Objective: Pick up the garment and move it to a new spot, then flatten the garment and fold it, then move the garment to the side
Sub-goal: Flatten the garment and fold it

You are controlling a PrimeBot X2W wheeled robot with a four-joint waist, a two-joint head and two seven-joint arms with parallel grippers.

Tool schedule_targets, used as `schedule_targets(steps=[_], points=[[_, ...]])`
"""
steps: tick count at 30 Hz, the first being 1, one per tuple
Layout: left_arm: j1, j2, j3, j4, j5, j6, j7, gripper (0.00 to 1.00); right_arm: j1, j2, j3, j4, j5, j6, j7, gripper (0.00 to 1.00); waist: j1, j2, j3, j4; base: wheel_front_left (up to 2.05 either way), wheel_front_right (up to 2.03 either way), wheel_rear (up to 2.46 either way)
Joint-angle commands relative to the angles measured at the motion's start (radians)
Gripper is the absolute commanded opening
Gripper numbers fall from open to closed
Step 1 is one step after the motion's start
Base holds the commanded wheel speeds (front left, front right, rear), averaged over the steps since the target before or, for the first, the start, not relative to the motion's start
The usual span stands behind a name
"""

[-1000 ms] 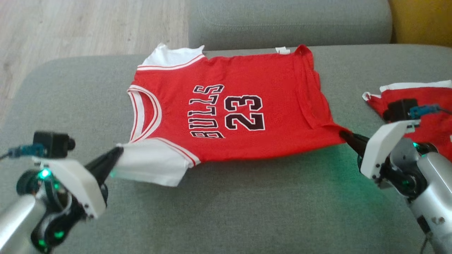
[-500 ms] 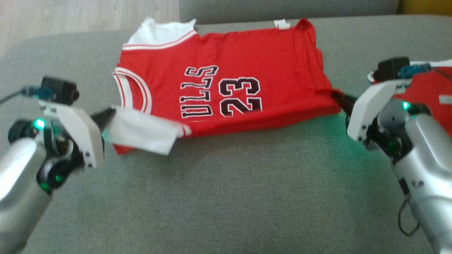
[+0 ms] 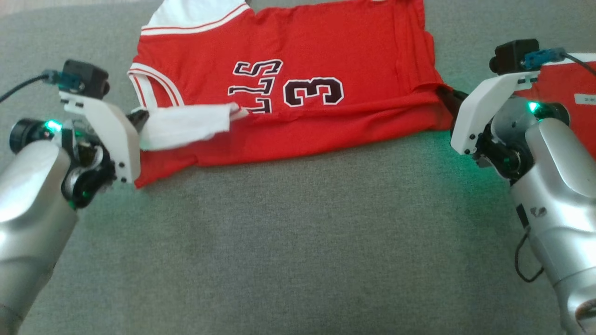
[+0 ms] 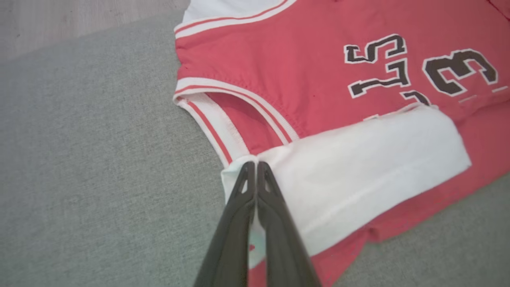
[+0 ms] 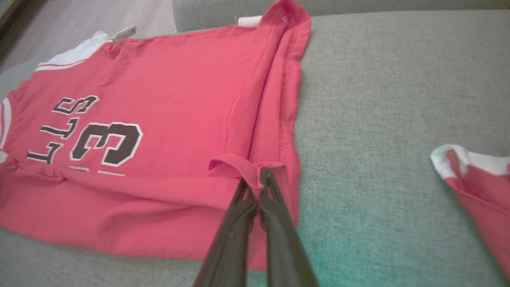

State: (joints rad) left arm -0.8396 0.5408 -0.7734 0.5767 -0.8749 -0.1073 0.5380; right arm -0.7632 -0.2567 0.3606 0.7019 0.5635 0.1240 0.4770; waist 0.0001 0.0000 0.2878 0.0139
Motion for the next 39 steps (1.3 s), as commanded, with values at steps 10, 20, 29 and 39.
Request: schedule_targets(steps=[10,20,29,39], points=[[-0.190,-0.042,0.038,0.140,0.093,0.064,-0.149,1.00,-0.110,0.025,-0.010,0.036,-0.029,0.007,-0.132,1.00,-0.0001,0.0000,0.046,-0.011,0.00,0.00,0.00],[-0.271,-0.132,0.144,0.196,0.161,0.182,-0.703,1.00,-0.137,0.048,-0.100,0.009,-0.032,0.007,-0.484,1.00,-0.0001,0.0000,0.014,0.003,0.00,0.00,0.00],[-0.111,-0.168,0.280,-0.030,0.256,0.264,-0.799,1.00,-0.012,0.095,-0.208,-0.122,-0.151,0.007,-0.721,1.00,-0.0001,0.0000,-0.060,0.023,0.00,0.00,0.00],[0.343,-0.277,0.412,-0.337,0.443,0.328,-0.800,1.00,0.355,0.204,-0.381,-0.390,-0.361,0.007,-0.738,1.00,-0.0001,0.0000,-0.117,0.046,0.00,0.00,0.00]])
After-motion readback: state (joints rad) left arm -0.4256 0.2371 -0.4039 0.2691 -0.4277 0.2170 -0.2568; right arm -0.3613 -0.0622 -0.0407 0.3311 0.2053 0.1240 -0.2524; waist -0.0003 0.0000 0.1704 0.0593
